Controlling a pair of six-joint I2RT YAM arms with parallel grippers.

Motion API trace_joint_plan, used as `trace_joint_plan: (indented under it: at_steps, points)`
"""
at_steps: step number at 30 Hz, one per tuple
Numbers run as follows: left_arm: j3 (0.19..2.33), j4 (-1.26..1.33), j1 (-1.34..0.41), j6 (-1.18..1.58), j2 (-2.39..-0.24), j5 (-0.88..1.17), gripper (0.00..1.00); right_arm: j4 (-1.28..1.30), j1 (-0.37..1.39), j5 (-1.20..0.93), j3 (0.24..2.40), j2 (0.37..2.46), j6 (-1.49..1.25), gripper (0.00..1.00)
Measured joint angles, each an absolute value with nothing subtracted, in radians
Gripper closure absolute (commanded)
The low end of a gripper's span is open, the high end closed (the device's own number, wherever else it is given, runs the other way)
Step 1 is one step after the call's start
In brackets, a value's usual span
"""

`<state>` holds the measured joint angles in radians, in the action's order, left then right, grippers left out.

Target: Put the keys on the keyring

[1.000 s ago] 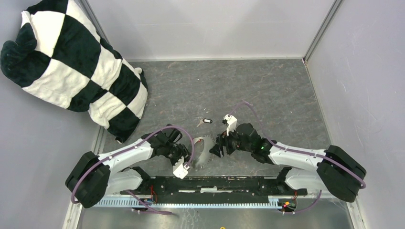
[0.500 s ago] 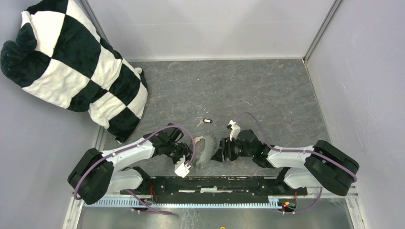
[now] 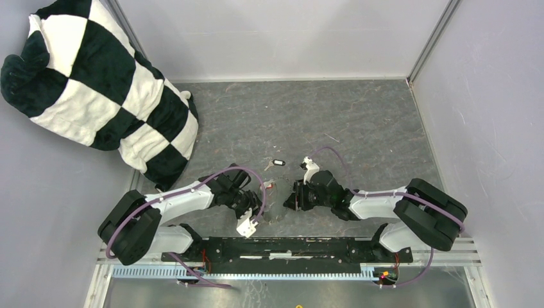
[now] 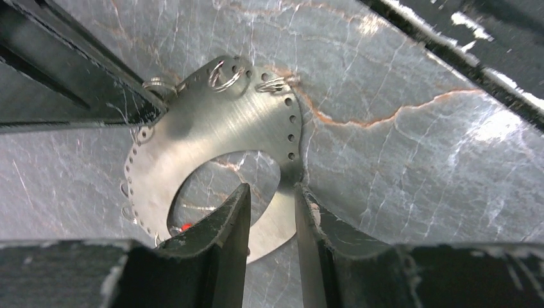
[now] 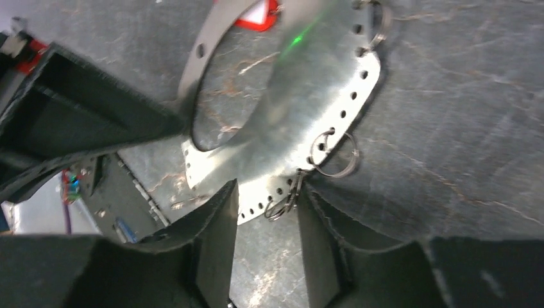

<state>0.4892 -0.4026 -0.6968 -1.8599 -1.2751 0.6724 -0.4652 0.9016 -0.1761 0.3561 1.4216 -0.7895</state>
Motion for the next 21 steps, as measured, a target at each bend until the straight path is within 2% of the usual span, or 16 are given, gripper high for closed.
trace_joint_plan:
  at_steps: [2,4,9,16,18,21]
  points:
    - [0.493,-0.416,-0.704,-1.868,-1.280,0.686,0.61,-0.441,0.902,-0.147,0.363,1.425,-0.775,0.76]
    - [0.494,-0.424,-0.709,-1.872,-1.280,0.693,0.61,-0.422,0.902,-0.125,0.371,1.430,-0.758,0.84]
    - [0.498,-0.444,-0.709,-1.876,-1.280,0.694,0.59,-0.394,0.902,-0.088,0.378,1.428,-0.736,1.00]
    - [0.510,-0.583,-0.719,-1.885,-1.233,0.707,0.50,-0.337,0.903,-0.074,0.388,1.400,-0.704,1.00]
    - [0.515,-0.615,-0.747,-1.884,-1.224,0.715,0.44,-0.331,0.903,-0.075,0.391,1.400,-0.701,1.00]
    - [0.532,-0.633,-0.820,-1.841,-1.226,0.737,0.44,-0.330,0.903,-0.075,0.391,1.399,-0.701,1.00]
